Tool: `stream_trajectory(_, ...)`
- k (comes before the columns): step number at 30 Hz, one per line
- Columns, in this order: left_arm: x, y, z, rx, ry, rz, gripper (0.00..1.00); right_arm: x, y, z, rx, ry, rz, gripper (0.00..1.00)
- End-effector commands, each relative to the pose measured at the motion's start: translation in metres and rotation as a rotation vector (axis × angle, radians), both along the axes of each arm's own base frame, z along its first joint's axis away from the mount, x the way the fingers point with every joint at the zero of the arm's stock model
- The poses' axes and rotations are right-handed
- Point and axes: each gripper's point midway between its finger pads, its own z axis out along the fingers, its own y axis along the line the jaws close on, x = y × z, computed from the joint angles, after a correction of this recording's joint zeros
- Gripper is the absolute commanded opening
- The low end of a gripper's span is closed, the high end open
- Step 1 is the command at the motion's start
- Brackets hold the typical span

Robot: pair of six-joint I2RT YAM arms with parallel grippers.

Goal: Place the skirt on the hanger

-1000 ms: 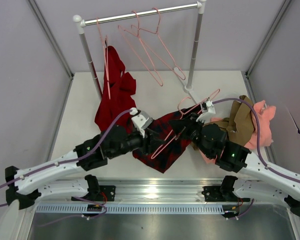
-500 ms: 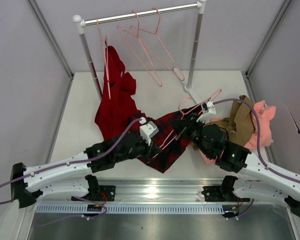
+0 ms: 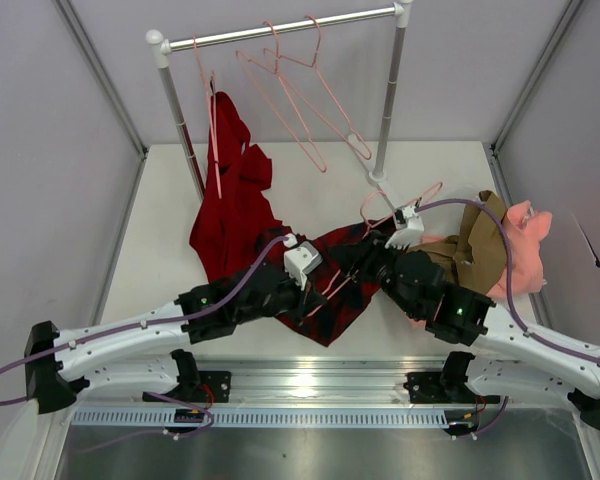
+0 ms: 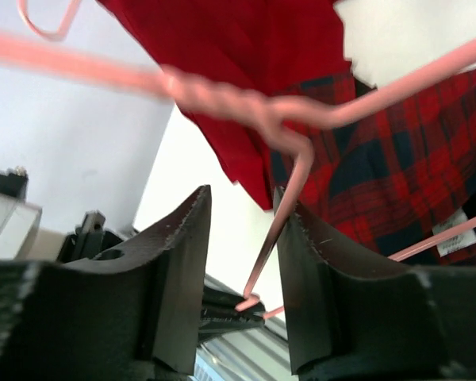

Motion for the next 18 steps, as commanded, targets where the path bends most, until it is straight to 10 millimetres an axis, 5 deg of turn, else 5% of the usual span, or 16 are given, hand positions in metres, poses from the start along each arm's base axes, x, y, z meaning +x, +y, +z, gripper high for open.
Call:
stream_trajectory(1,0.008,-0.012,0.033,-0.082,-0.032,0.021,0.00,-0.007,0.012,-0.007,-0.030,-0.012,0.034,0.44)
stream_trajectory(18,0.015,-0.021,0.034,-0.098,-0.036,0.035,0.00,-0.026,0.015,-0.041,-0.009,0.032,0.063,0.38)
